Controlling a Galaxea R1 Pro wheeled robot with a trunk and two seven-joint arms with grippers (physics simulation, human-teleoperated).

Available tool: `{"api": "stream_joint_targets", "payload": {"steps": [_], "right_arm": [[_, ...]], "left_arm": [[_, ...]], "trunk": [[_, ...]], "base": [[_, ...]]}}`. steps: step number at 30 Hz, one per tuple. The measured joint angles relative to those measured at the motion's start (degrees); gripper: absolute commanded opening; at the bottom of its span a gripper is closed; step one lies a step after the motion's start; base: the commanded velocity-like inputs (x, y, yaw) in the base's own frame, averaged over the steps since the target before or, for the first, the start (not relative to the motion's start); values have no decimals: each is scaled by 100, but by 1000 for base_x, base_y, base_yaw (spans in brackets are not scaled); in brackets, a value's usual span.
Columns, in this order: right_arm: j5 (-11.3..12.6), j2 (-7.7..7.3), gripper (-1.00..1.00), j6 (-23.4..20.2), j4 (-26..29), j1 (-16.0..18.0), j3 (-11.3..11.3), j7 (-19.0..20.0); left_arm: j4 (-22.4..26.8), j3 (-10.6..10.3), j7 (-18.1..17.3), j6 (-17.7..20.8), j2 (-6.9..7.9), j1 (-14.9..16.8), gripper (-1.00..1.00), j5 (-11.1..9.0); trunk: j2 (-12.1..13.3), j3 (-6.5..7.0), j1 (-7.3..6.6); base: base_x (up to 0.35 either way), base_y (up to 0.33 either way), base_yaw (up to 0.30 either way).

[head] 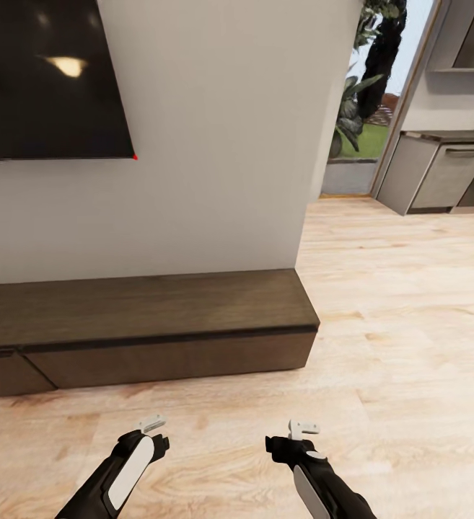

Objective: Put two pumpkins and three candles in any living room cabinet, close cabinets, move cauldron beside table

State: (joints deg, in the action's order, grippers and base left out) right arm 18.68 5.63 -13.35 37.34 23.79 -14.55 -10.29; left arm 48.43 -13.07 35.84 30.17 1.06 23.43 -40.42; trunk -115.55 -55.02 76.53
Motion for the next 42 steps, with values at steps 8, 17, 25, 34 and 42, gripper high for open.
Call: {"api": "stream_joint_targets", "payload": {"steps": [8,17,25,34,42], "right_arm": [[1,-4,100,79,0,0,0,-19],[2,-5,100,90,0,0,0,-35],[2,-3,100,90,-2,0,0,-36],[-7,4,100,106,-172,0,7,-42],[13,3,100,1259,-1046,-1,25,-34]], "left_arm": [[0,0,0,0,0,1,100,0],[0,0,0,0,0,-1,100,0],[0,-6,0,0,0,-2,100,-2],[-30,18,-2,0,42,0,100,-14],[-401,37,-261,-2,75,1,100,35]], "trunk": [[321,144,-176],[682,305,-373],[1003,449,-549],[1364,610,-747],[1685,754,-923]], "base": [[0,0,0],[0,0,0],[0,0,0],[0,0,0],[0,0,0]]}}
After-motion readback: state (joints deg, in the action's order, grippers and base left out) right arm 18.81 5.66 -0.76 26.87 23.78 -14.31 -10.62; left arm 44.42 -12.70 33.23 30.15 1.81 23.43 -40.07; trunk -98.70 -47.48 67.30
